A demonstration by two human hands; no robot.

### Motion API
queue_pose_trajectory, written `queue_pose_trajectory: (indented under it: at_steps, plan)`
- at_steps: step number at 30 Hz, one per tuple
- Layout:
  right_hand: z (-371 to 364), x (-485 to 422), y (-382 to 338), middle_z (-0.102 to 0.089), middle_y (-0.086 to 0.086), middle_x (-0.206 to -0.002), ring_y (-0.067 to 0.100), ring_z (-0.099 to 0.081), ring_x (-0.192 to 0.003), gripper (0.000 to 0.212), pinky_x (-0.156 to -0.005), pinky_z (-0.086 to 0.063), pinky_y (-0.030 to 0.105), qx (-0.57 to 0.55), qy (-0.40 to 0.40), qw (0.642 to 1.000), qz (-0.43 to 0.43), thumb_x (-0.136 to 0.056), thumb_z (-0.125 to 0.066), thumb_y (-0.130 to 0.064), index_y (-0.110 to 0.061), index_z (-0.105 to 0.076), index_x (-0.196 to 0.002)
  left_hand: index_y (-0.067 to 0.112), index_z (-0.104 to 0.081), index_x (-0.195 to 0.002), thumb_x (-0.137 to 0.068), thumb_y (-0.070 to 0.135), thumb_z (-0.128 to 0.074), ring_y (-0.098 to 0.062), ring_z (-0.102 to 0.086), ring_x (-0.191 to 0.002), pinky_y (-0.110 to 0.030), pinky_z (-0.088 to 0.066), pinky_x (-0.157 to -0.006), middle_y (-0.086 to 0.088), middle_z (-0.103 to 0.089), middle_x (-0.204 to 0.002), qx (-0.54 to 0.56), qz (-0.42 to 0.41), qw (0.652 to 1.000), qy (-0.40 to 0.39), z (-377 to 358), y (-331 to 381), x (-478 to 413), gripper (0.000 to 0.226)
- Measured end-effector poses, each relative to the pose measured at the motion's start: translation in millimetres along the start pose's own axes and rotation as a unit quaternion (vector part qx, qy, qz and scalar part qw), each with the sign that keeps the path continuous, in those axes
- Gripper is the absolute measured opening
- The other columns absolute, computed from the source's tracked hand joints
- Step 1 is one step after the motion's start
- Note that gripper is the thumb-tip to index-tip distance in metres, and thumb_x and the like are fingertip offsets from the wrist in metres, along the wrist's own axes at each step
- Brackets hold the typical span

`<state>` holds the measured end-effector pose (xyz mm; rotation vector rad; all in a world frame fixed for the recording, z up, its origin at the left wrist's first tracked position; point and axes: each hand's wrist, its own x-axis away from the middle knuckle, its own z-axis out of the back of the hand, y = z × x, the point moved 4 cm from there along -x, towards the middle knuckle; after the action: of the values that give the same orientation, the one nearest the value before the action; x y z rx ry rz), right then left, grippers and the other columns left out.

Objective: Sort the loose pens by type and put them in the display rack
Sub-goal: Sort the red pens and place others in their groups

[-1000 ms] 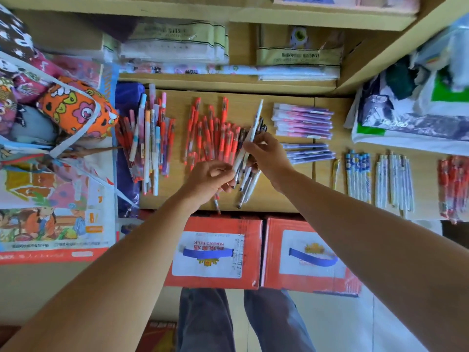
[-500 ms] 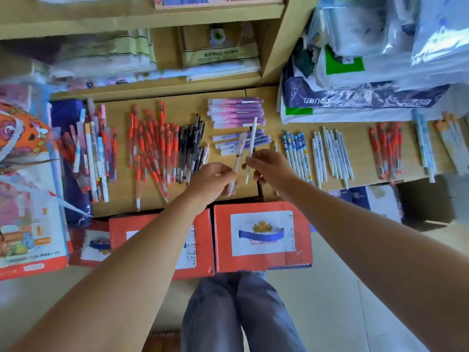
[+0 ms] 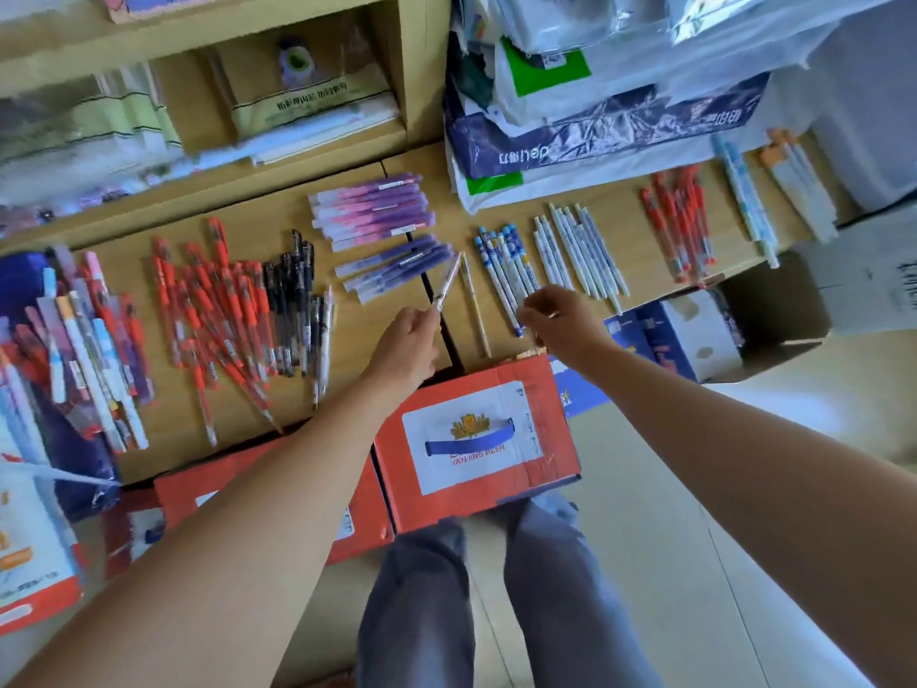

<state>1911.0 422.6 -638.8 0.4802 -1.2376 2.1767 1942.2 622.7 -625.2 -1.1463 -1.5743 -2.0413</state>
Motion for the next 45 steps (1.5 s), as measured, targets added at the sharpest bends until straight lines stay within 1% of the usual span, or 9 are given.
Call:
queue_pose_trajectory:
  at_steps: [4, 10, 19, 22, 26, 31, 34, 39, 45]
  plan:
    - [42, -21, 20, -0.067, 0.008, -0.086, 0.025, -0.061, -0.078, 0.012, -0.07, -0.048, 0.034, 0.082, 0.063, 0.995, -0.006, -0.087, -0.063, -0.019, -0.011, -0.067, -0.095, 0.015, -0.042, -0.085, -0.104, 0.031, -0.031, -0.015, -0.04, -0.046, -0.029, -0.036, -0.05, -0.002, -0.046, -0.058, -0.084, -0.078, 0.993, 0.005, -25, 10, -11, 0.028]
    - [103, -62, 46, -0.061, 0.001, -0.079, 0.021, -0.055, -0.071, 0.015, -0.051, -0.034, 0.024, 0.173, 0.101, 0.98, 0.0, -0.091, -0.06, -0.023, -0.012, -0.063, -0.101, 0.021, -0.04, -0.09, -0.105, 0.027, -0.031, -0.019, -0.047, -0.051, -0.029, -0.038, -0.05, -0.01, -0.055, -0.066, -0.086, -0.083, 0.992, 0.029, -73, 23, -35, 0.019]
    - [91, -105, 55, -0.068, 0.004, -0.078, 0.017, -0.06, -0.06, 0.009, -0.049, -0.045, 0.02, 0.147, -0.055, 0.986, 0.054, -0.085, -0.068, -0.02, -0.016, -0.062, -0.09, 0.009, -0.041, -0.1, -0.105, 0.022, -0.032, -0.013, -0.049, -0.049, -0.014, -0.033, -0.037, -0.007, -0.064, -0.072, -0.026, -0.039, 0.993, 0.109, -125, 34, -71, 0.017]
    - [75, -111, 54, -0.067, 0.004, -0.08, 0.021, -0.064, -0.068, 0.01, -0.06, -0.054, 0.03, 0.155, -0.066, 0.982, 0.081, -0.083, -0.069, -0.019, -0.018, -0.06, -0.087, 0.011, -0.045, -0.102, -0.104, 0.025, -0.036, -0.011, -0.053, -0.056, -0.016, -0.038, -0.044, -0.002, -0.065, -0.076, -0.052, -0.042, 0.99, 0.126, -130, 32, -78, 0.017]
    - [77, -117, 55, -0.06, 0.0, -0.078, 0.019, -0.06, -0.069, 0.016, -0.057, -0.047, 0.024, 0.164, -0.049, 0.982, 0.082, -0.082, -0.07, -0.018, -0.017, -0.055, -0.083, 0.008, -0.057, -0.109, -0.101, 0.029, -0.044, -0.015, -0.056, -0.081, -0.029, -0.045, -0.075, 0.003, -0.059, -0.088, -0.094, -0.051, 0.984, 0.141, -131, 28, -82, 0.025]
    - [85, -116, 45, -0.069, 0.002, -0.077, 0.019, -0.067, -0.062, 0.013, -0.059, -0.055, 0.03, 0.074, -0.096, 0.988, 0.094, -0.089, -0.066, -0.03, -0.018, -0.061, -0.09, 0.005, -0.064, -0.108, -0.097, 0.025, -0.055, -0.006, -0.055, -0.075, -0.021, -0.042, -0.069, 0.007, -0.06, -0.083, -0.036, -0.035, 0.99, 0.133, -133, 30, -81, 0.026]
    - [89, -112, 34, -0.07, -0.004, -0.08, 0.005, -0.061, -0.056, 0.022, -0.052, -0.047, 0.022, -0.02, -0.179, 0.982, 0.055, -0.09, -0.064, -0.038, -0.019, -0.069, -0.098, 0.007, -0.067, -0.095, -0.093, 0.018, -0.061, -0.006, -0.056, -0.069, -0.025, -0.043, -0.068, 0.006, -0.061, -0.076, -0.033, -0.038, 0.994, 0.096, -144, 41, -81, 0.013]
    - [93, -109, 34, -0.051, -0.013, -0.048, -0.004, -0.041, -0.04, 0.025, -0.044, -0.031, 0.011, -0.029, -0.218, 0.974, 0.046, -0.093, -0.062, -0.028, -0.013, -0.062, -0.072, 0.013, -0.072, -0.098, -0.091, 0.026, -0.064, -0.013, -0.064, -0.089, -0.031, -0.048, -0.083, 0.0, -0.072, -0.095, -0.137, -0.057, 0.987, 0.053, -166, 55, -82, 0.016]
    - [101, -116, 43, -0.064, 0.004, -0.075, 0.008, -0.057, -0.053, 0.021, -0.044, -0.039, 0.014, -0.057, -0.161, 0.985, 0.001, -0.099, -0.05, -0.032, -0.014, -0.06, -0.1, 0.017, -0.063, -0.103, -0.088, 0.017, -0.061, -0.028, -0.053, -0.109, -0.03, -0.041, -0.082, -0.013, -0.051, -0.12, -0.305, -0.017, 0.92, 0.244, -130, 49, -79, 0.015]
